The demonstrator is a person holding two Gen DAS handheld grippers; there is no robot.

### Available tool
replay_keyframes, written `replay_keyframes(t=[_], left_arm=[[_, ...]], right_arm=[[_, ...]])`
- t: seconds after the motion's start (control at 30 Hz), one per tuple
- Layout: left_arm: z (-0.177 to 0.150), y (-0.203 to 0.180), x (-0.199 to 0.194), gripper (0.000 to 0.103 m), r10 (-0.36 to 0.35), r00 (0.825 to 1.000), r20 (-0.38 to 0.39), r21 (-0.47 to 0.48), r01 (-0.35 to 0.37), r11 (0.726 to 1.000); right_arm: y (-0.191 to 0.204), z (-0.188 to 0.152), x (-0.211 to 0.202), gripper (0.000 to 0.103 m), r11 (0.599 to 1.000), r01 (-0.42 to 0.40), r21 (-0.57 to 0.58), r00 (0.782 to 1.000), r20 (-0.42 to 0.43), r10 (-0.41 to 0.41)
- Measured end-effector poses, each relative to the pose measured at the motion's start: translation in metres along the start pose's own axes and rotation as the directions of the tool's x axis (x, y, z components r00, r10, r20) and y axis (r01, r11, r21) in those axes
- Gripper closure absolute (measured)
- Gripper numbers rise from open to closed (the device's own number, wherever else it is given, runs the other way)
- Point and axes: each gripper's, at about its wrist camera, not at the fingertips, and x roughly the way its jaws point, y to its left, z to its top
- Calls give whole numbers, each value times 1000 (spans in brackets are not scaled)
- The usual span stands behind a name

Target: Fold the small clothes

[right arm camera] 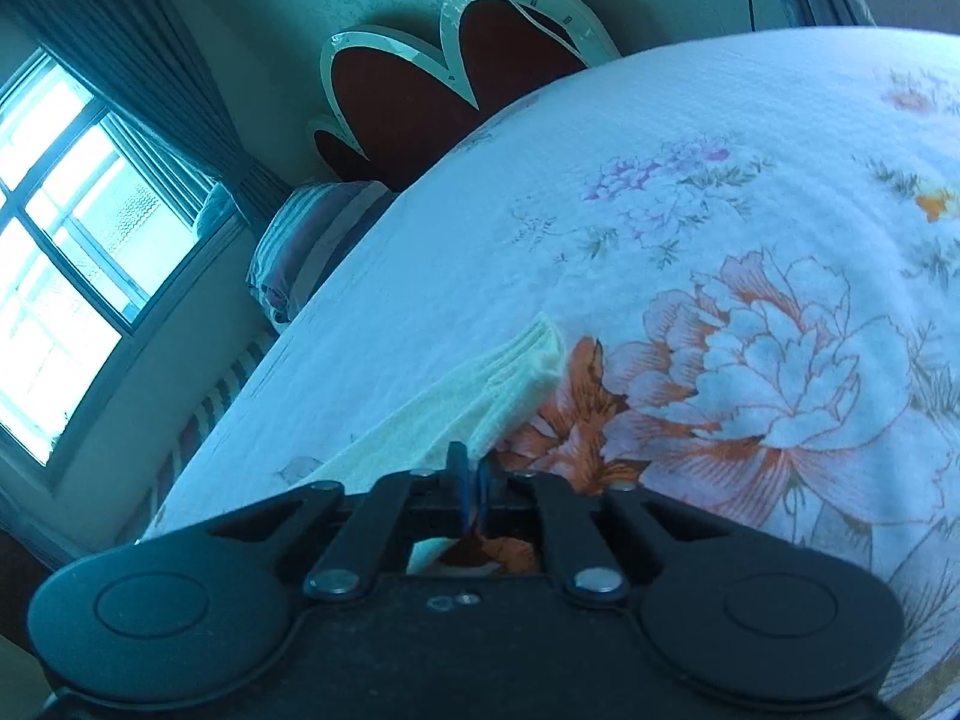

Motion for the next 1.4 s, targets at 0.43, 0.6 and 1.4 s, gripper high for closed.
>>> replay_keyframes(t=[0.43,0.6,1.4], left_arm=[[20,68,49,0,-34,999,-25,23,34,999],[23,93,67,0,-58,998,-33,33,59,998],[52,55,89,1,-261,965,-14,-36,260,965]], right_arm=[[231,-108,-39,98,828,-244,-505,969,-97,226],[306,-179,-39,98,753,-358,-553,934,-222,280],[355,-274,-76,79,621,-387,-682,922,-259,289]])
